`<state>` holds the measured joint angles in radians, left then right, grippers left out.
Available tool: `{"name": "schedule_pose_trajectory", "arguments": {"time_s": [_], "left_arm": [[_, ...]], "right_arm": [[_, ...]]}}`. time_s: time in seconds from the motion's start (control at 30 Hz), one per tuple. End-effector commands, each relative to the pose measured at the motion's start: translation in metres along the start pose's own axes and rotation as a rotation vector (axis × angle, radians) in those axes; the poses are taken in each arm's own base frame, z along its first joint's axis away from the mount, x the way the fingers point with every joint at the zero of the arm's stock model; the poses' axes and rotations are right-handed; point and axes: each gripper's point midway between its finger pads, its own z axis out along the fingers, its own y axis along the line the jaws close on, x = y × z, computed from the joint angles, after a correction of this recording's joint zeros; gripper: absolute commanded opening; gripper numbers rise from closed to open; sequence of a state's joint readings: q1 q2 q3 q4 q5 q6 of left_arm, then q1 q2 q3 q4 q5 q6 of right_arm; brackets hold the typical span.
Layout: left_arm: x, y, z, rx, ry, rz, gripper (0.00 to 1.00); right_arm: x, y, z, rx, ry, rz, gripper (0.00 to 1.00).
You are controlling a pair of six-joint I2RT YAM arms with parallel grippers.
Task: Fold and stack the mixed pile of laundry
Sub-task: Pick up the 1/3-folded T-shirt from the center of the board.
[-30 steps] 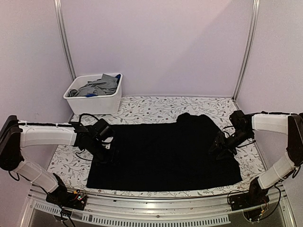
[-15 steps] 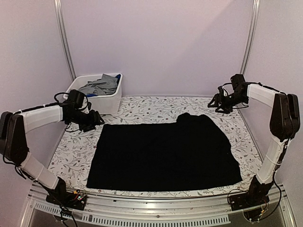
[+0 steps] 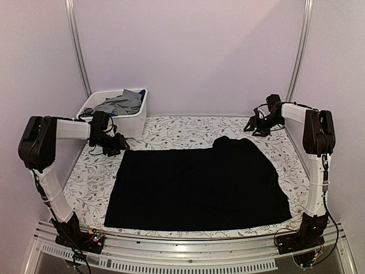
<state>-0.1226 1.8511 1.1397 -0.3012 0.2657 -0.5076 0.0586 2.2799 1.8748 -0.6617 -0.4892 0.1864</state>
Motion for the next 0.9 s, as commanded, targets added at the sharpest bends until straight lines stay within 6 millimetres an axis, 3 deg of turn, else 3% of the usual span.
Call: {"name": "schedule_pose_trajectory", "arguments": {"time_s": [0.0, 0.2, 0.4, 0.47, 0.57, 0.67, 0.87], "left_arm": [[-0.005, -0.005, 0.012, 0.027, 0.004, 0.039, 0.57], [0.004, -0.004, 0.03, 0.002, 0.051, 0.071, 0.58], [0.008, 0.001, 0.042, -0.02, 0.079, 0.076, 0.58], [0.008, 0.0, 0.045, -0.016, 0.081, 0.077, 0.57], [0.005, -0.001, 0.048, -0.012, 0.082, 0.08, 0.56], [0.0, -0.001, 0.051, -0.021, 0.076, 0.091, 0.54], [-0.017, 0.021, 0.045, -0.142, 0.033, 0.082, 0.52]], "right_arm": [[0.007, 0.0, 0.018, -0.038, 0.043, -0.013, 0.61], [0.021, -0.002, 0.041, -0.046, 0.113, -0.032, 0.56], [0.032, 0.0, 0.056, -0.069, 0.156, -0.042, 0.43], [0.036, 0.002, 0.058, -0.079, 0.166, -0.045, 0.35], [0.035, 0.003, 0.057, -0.084, 0.166, -0.045, 0.13], [0.03, 0.007, 0.054, -0.088, 0.155, -0.05, 0.01], [0.02, 0.009, 0.046, -0.075, 0.13, -0.043, 0.0]]}}
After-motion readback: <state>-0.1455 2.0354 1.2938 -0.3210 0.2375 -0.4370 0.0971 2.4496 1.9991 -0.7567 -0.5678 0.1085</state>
